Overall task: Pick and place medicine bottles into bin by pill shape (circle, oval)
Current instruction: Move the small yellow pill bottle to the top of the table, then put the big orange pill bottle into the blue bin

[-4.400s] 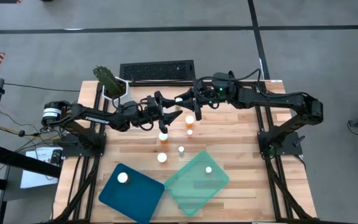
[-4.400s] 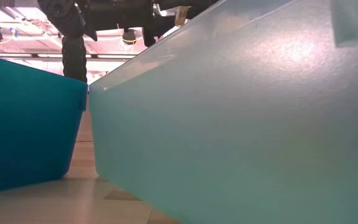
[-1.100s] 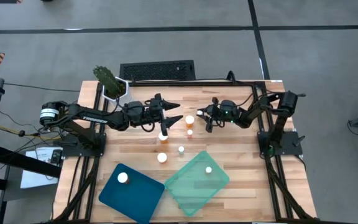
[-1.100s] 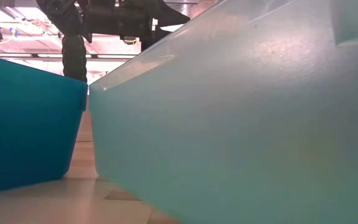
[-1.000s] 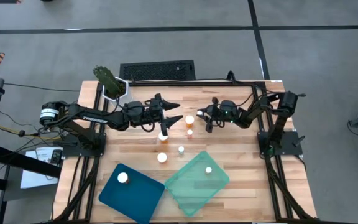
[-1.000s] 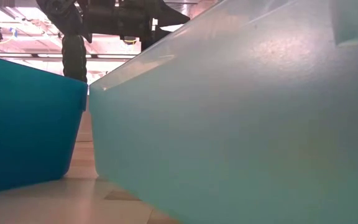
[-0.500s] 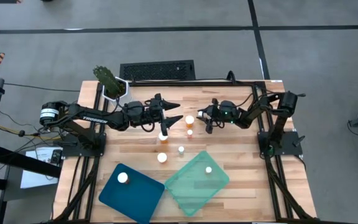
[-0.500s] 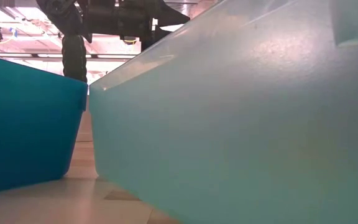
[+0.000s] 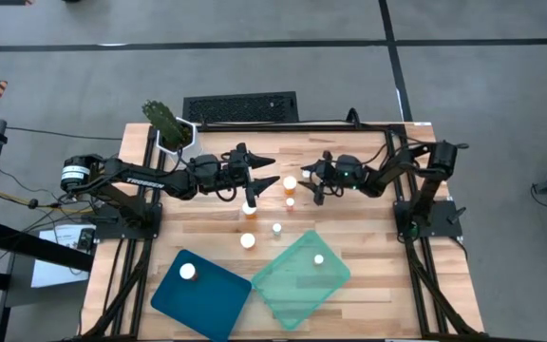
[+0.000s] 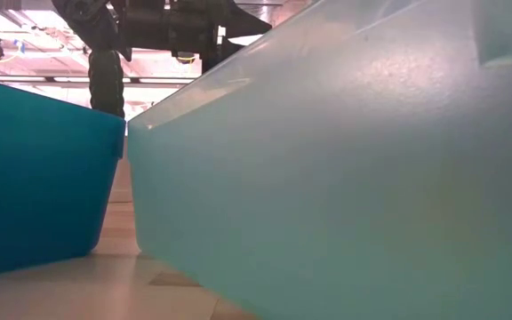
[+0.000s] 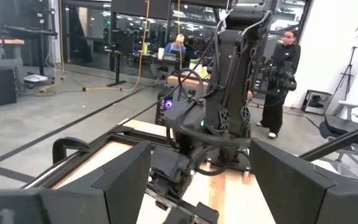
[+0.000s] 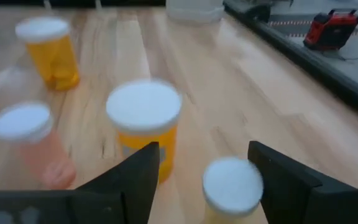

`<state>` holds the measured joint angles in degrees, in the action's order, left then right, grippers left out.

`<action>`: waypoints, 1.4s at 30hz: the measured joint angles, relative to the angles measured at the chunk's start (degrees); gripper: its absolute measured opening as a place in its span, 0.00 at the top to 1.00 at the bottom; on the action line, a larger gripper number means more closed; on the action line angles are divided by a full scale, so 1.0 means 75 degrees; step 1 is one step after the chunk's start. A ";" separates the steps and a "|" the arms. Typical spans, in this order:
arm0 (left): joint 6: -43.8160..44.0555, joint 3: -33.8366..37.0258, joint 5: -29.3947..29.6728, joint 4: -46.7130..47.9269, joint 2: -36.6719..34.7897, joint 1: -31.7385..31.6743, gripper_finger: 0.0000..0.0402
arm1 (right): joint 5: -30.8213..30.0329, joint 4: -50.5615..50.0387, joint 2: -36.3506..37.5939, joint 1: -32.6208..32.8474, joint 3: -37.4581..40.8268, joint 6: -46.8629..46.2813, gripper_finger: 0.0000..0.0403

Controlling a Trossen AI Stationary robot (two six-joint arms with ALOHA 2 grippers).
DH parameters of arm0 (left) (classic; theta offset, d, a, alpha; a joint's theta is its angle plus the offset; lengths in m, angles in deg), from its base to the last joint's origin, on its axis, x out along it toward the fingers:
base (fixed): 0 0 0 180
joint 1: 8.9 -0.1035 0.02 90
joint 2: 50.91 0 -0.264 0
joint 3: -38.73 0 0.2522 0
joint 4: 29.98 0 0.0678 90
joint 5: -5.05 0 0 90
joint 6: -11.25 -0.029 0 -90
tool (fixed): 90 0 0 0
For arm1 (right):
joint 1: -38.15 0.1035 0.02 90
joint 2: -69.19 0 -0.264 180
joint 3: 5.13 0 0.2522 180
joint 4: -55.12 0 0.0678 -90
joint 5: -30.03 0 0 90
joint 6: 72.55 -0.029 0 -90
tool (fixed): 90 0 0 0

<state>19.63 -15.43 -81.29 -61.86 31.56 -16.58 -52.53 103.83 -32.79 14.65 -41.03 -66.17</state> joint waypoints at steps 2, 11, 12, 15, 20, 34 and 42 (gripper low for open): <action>0.0049 0.0000 -0.0002 0.0003 0.0000 0.0000 0.34 | 0.0000 -0.0134 0.0203 -0.0066 -0.0002 -0.0045 0.37; 0.0497 0.0000 0.0007 0.0349 0.0002 0.0000 0.34 | 0.0000 -0.1237 0.2117 -0.0278 0.0004 -0.0119 0.37; 0.0607 0.0000 0.0006 0.0496 0.0002 0.0000 0.34 | 0.0000 -0.1440 0.2480 -0.0278 0.0004 -0.0149 0.37; 0.0950 0.0000 0.0009 0.0872 0.0003 0.0000 0.34 | -0.0005 -0.2133 0.3737 -0.0287 0.0004 -0.0306 0.37; 0.1382 -0.0508 -0.0015 0.2182 0.0015 -0.0042 0.34 | -0.0461 -0.3648 0.6101 -0.0287 -0.0081 -0.0597 0.37; 0.0125 -0.4978 -0.0635 0.7609 0.2447 -0.0604 0.34 | -0.1652 -0.7425 0.8957 0.0142 -0.1180 -0.1044 0.37; -0.0222 -0.5228 -0.1028 0.7502 0.3597 -0.0600 0.34 | -0.1664 -0.7867 0.9117 0.0133 -0.1200 -0.1076 0.37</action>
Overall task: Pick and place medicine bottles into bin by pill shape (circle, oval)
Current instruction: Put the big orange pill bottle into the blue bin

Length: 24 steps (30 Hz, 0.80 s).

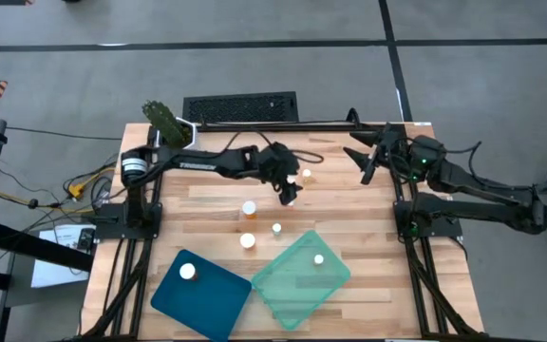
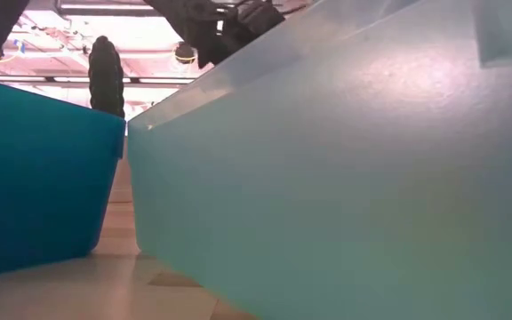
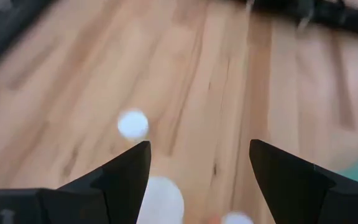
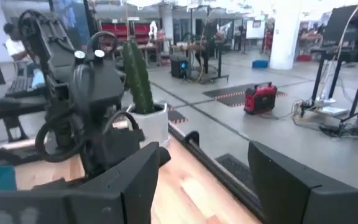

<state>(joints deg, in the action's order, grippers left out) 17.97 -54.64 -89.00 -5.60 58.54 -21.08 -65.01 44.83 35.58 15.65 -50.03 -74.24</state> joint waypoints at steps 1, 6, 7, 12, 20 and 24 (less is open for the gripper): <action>-0.0050 0.0003 0.0067 0.0007 0.0069 0.0019 0.34 | 0.0000 -0.0079 0.0000 0.0003 0.0000 -0.0003 0.37; -0.0224 0.0000 0.0442 0.0070 0.0323 -0.0015 0.34 | 0.0005 -0.0264 0.0000 -0.0003 0.0000 -0.0064 0.37; -0.0254 0.0003 0.0453 0.0128 0.0323 -0.0032 0.34 | 0.0006 -0.0288 0.0000 -0.0003 0.0000 -0.0061 0.37; -0.0651 0.0000 0.1131 0.0317 0.0311 -0.0041 0.34 | 0.0012 -0.0260 0.0000 -0.0003 0.0000 -0.0058 0.37; -0.0742 -0.0005 0.0591 0.0145 0.0643 -0.0004 0.34 | 0.0018 -0.0275 0.0000 -0.0011 0.0000 -0.0029 0.37; -0.0583 -0.0015 0.0871 0.0118 0.0809 0.0016 0.34 | 0.0024 -0.0310 -0.0001 -0.0012 0.0000 -0.0032 0.37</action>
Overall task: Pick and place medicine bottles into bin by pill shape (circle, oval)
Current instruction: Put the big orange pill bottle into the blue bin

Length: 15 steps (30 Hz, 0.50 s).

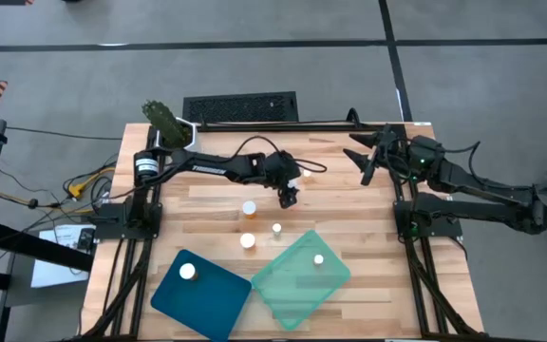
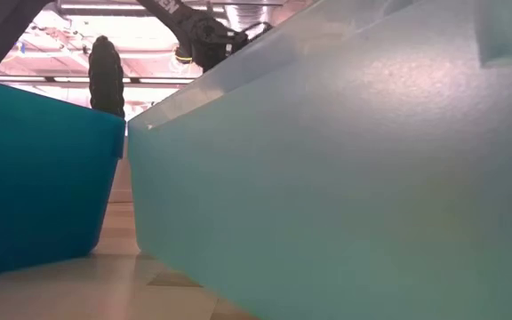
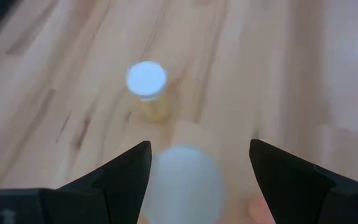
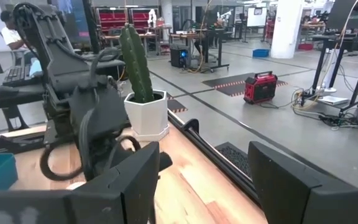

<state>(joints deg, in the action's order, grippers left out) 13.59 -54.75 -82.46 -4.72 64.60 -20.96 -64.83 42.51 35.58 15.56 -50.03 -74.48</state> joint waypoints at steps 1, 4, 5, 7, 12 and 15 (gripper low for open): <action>0.0038 0.0006 0.0073 0.0075 0.0043 -0.0003 0.34 | 0.0000 -0.0012 -0.0002 -0.0003 0.0000 0.0000 0.37; 0.0008 0.0031 0.0122 0.0159 0.0046 -0.0019 0.34 | 0.0002 -0.0056 0.0001 -0.0006 0.0000 0.0000 0.37; -0.0005 0.0013 0.0126 0.0135 0.0030 -0.0018 0.35 | 0.0004 -0.0096 0.0001 -0.0006 0.0000 0.0000 0.37; -0.0011 0.0009 0.0119 0.0188 0.0019 -0.0008 0.38 | 0.0005 -0.0119 -0.0002 -0.0006 0.0000 0.0000 0.37; -0.0001 0.0017 0.0119 0.0219 0.0027 -0.0005 0.50 | 0.0005 -0.0117 -0.0002 -0.0006 0.0000 0.0032 0.37; 0.0054 0.0017 0.0124 0.0235 0.0027 -0.0005 0.51 | 0.0005 -0.0114 -0.0001 -0.0006 0.0000 0.0038 0.37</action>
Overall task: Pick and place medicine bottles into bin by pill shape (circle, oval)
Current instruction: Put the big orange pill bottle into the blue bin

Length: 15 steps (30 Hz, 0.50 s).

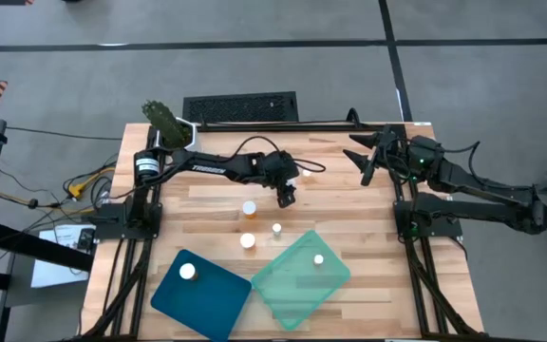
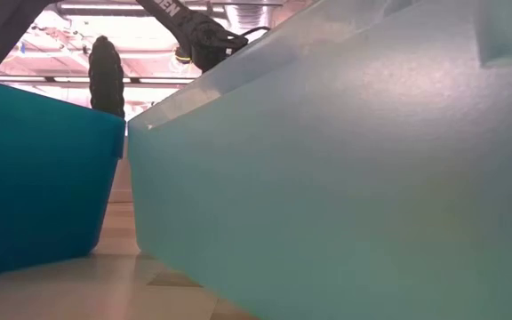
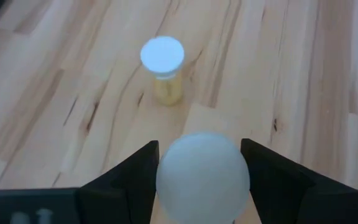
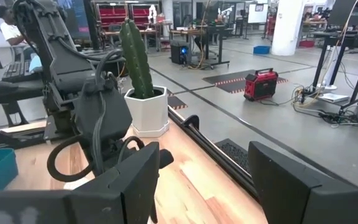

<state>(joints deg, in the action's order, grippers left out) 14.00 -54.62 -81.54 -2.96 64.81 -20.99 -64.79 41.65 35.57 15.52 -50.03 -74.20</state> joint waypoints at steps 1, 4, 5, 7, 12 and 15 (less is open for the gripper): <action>0.0036 0.0000 -0.0001 0.0002 0.0000 0.0000 0.51 | -0.0001 0.0000 0.0000 0.0000 0.0000 0.0003 0.37; 0.0147 0.0000 -0.0006 0.0044 0.0000 0.0003 0.50 | 0.0000 0.0001 0.0001 0.0000 0.0000 0.0020 0.37; 0.0208 0.0000 0.0001 0.0044 0.0000 0.0003 0.49 | 0.0000 0.0002 0.0001 0.0000 0.0000 0.0020 0.37; 0.0326 -0.0002 -0.0065 0.0097 -0.0045 0.0009 0.46 | 0.0000 0.0004 0.0001 0.0000 0.0000 0.0020 0.37; 0.0357 -0.0234 -0.0079 0.0472 -0.0250 0.0012 0.51 | 0.0000 0.0018 0.0001 -0.0002 0.0000 0.0020 0.37; 0.0506 -0.0461 -0.0082 0.0978 -0.0377 0.0021 0.51 | 0.0006 0.0026 0.0001 0.0000 0.0000 0.0020 0.37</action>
<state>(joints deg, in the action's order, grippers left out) 17.80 -58.07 -82.15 4.38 61.98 -20.84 -64.74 41.84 35.58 15.52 -50.03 -74.05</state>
